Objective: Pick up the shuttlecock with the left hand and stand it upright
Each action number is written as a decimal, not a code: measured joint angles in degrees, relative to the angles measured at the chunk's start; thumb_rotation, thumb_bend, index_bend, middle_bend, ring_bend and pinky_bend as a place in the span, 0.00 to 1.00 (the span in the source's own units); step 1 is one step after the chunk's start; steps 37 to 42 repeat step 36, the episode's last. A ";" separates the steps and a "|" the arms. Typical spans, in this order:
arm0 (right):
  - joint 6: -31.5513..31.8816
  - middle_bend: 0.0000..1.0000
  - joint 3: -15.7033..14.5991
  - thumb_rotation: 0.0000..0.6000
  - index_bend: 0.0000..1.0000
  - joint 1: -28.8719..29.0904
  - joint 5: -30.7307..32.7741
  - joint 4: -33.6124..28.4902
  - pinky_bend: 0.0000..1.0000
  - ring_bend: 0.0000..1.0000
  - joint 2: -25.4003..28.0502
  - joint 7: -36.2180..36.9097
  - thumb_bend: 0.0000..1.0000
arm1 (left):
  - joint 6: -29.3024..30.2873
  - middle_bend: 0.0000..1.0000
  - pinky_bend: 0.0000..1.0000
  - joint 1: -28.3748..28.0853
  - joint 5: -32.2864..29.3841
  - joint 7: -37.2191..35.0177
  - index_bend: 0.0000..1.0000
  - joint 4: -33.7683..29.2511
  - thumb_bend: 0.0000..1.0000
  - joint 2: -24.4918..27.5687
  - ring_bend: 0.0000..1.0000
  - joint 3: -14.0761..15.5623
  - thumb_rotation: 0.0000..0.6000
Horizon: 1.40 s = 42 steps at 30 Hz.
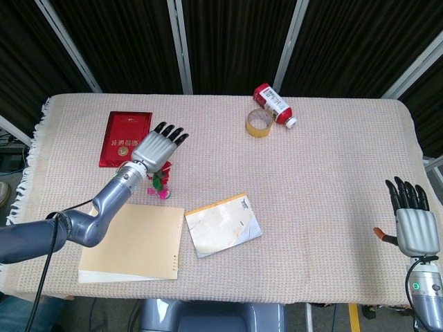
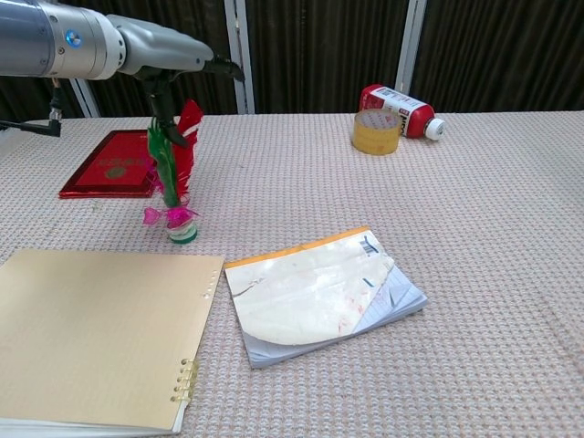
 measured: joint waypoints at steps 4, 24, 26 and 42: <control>0.24 0.00 -0.04 1.00 0.00 -0.11 -0.11 -0.07 0.00 0.00 -0.03 -0.11 0.08 | 1.39 0.00 0.00 2.57 8.95 -6.81 0.00 -0.19 0.09 0.03 0.00 -2.54 1.00; 0.72 0.00 0.09 1.00 0.00 -0.72 -0.18 -0.29 0.00 0.00 0.71 2.12 0.08 | 42.60 0.00 0.00 34.60 31.31 -13.40 0.00 -8.42 0.13 5.02 0.00 -1.63 1.00; 0.40 0.00 0.17 1.00 0.00 -0.64 0.05 -0.19 0.00 0.00 0.66 2.16 0.08 | 48.33 0.00 0.00 40.60 32.42 -13.93 0.00 -5.99 0.12 3.10 0.00 -0.82 1.00; -0.85 0.00 0.41 1.00 0.00 -0.51 1.29 -0.38 0.00 0.00 1.20 2.51 0.08 | 56.07 0.00 0.00 56.57 31.55 -20.93 0.00 10.35 0.12 -8.66 0.00 -2.13 1.00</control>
